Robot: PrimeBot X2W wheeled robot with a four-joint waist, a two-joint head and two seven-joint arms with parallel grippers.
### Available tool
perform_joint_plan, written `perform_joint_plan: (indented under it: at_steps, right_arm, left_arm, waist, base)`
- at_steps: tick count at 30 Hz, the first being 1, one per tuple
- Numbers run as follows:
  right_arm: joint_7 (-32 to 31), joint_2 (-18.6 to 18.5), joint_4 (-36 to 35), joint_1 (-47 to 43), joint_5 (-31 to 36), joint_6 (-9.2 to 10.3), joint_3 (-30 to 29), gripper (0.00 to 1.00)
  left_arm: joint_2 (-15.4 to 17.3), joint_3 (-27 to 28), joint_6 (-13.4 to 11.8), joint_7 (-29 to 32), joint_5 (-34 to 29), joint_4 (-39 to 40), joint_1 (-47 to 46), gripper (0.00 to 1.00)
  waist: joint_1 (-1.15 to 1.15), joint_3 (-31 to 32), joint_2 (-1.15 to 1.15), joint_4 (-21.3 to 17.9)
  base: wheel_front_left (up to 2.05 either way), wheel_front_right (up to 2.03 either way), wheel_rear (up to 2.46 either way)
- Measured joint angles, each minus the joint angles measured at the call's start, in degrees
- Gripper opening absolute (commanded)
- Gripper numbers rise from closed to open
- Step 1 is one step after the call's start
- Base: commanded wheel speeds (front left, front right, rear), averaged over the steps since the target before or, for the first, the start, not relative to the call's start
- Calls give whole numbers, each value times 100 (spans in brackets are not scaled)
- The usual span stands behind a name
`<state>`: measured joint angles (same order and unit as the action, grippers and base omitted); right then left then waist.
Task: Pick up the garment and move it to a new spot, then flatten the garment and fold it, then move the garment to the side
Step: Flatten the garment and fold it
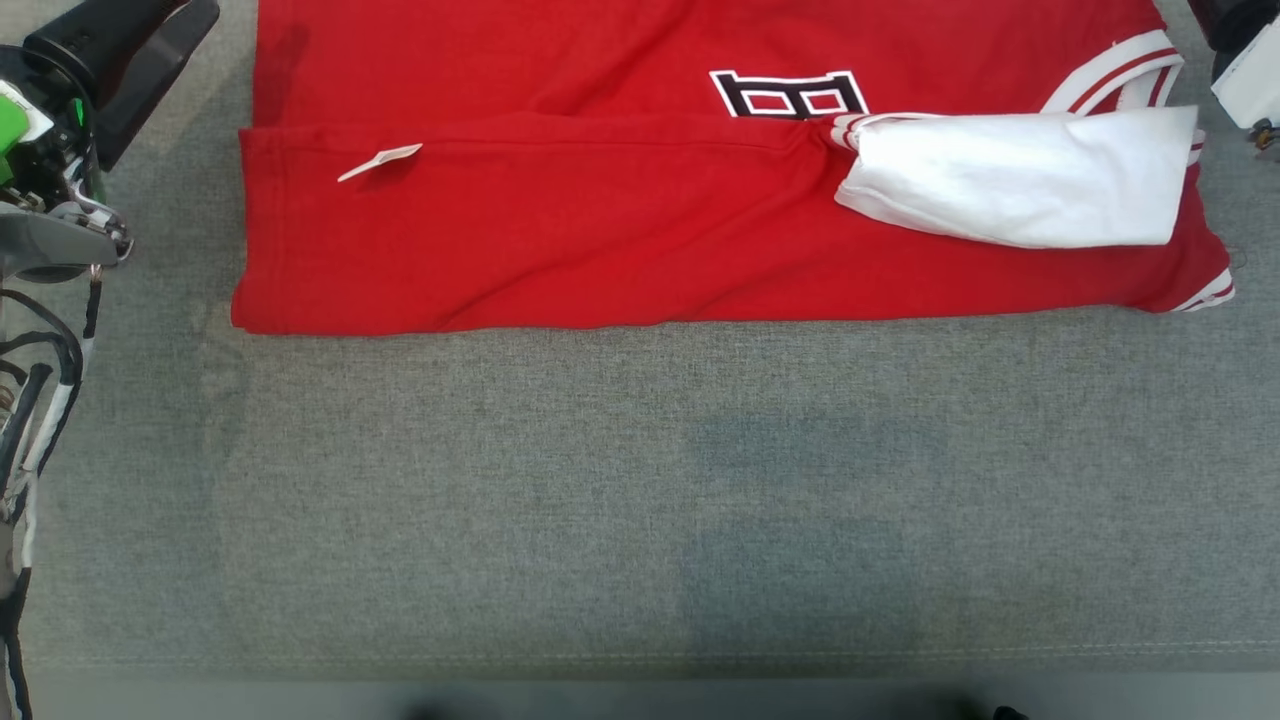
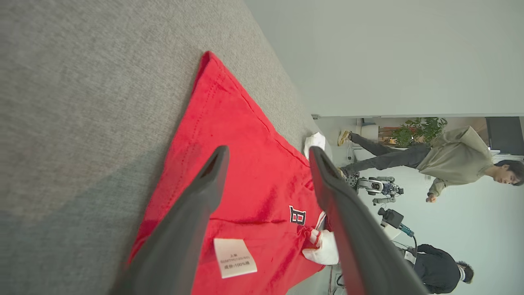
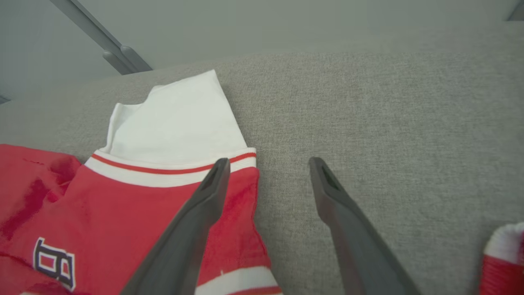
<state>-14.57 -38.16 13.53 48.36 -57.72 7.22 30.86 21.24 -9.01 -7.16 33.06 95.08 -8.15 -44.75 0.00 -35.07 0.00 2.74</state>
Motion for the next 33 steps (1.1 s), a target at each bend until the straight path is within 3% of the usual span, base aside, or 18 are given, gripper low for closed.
perform_joint_plan:
  at_steps: [8, 14, 21, 33]
  right_arm:
    - [-190, 142, 133, 296, 124, -3, 169, 100]
    - [-229, 446, 200, 581, 132, -81, 286, 100]
    - [-314, 495, 240, 768, 131, -166, 301, 100]
    - [-260, 639, 369, 903, 112, -260, 252, 100]
  left_arm:
    - [25, -92, 0, 279, 14, -453, -253, 100]
    - [299, -99, 0, 431, -12, -744, -475, 100]
    - [543, -146, 0, 572, -110, -912, -793, 100]
    - [602, -289, 0, 732, -309, -1046, -1304, 100]
  waist:
    - [0, -140, 0, 16]
    - [0, -225, 0, -118]
    - [0, -373, 0, -315]
    - [0, -713, 0, -620]
  base:
    - [0, 0, 0]
    - [0, 0, 0]
    - [0, 0, 0]
    - [0, 0, 0]
